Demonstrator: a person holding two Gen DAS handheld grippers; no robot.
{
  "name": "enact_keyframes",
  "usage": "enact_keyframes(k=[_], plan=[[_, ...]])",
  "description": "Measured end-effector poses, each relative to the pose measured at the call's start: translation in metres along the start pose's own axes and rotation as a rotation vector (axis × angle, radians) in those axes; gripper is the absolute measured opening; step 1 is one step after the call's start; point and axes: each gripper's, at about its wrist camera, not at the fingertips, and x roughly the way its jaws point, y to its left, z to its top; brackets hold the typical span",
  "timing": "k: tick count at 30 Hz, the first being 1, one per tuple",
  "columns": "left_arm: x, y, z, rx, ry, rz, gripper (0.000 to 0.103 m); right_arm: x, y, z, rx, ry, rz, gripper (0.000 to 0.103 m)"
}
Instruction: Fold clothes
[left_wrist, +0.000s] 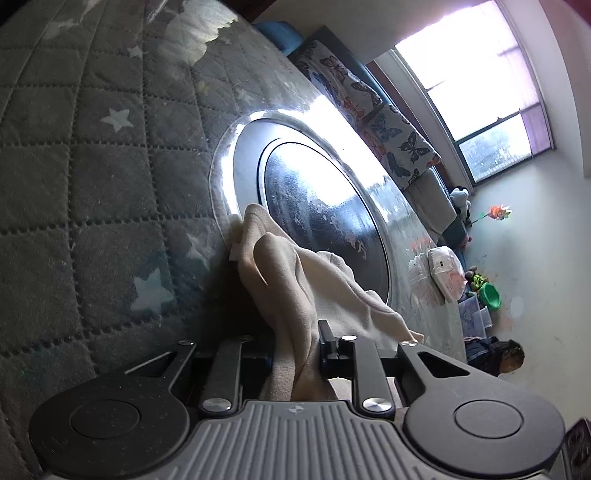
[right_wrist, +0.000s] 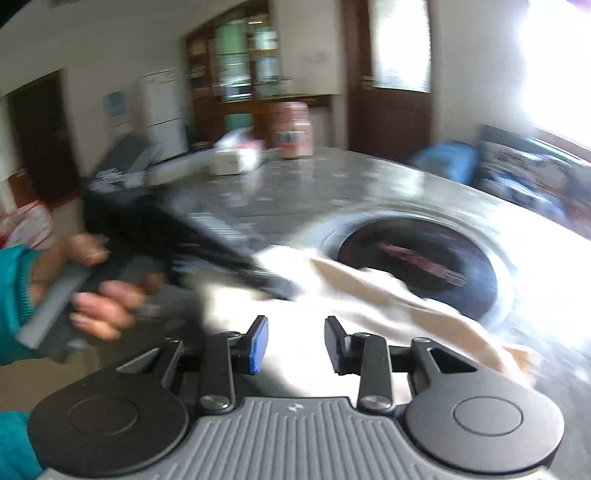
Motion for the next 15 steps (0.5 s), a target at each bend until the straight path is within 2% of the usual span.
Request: enact_keyframes(k=[4,7,11,15], plan=[[0.0,-0.008,-0.003,0.063,-0.014,0.032,0.023,-0.007,-0.047,-0.011,0.094,0.02,-0.148,0.043],[0.0,-0.013,-0.004,0.107,-0.023,0.055,0.023,-0.004,-0.078,-0.017,0.147,0.036,-0.218,0.045],[0.001,-0.017,-0.005,0.147,-0.027,0.074,0.023,0.0,-0.109,-0.025,0.239,0.045,-0.251,0.046],[0.002,-0.021,-0.006,0.188,-0.03,0.094,0.024,0.012,-0.129,-0.032,0.333,0.063,-0.238,0.048]])
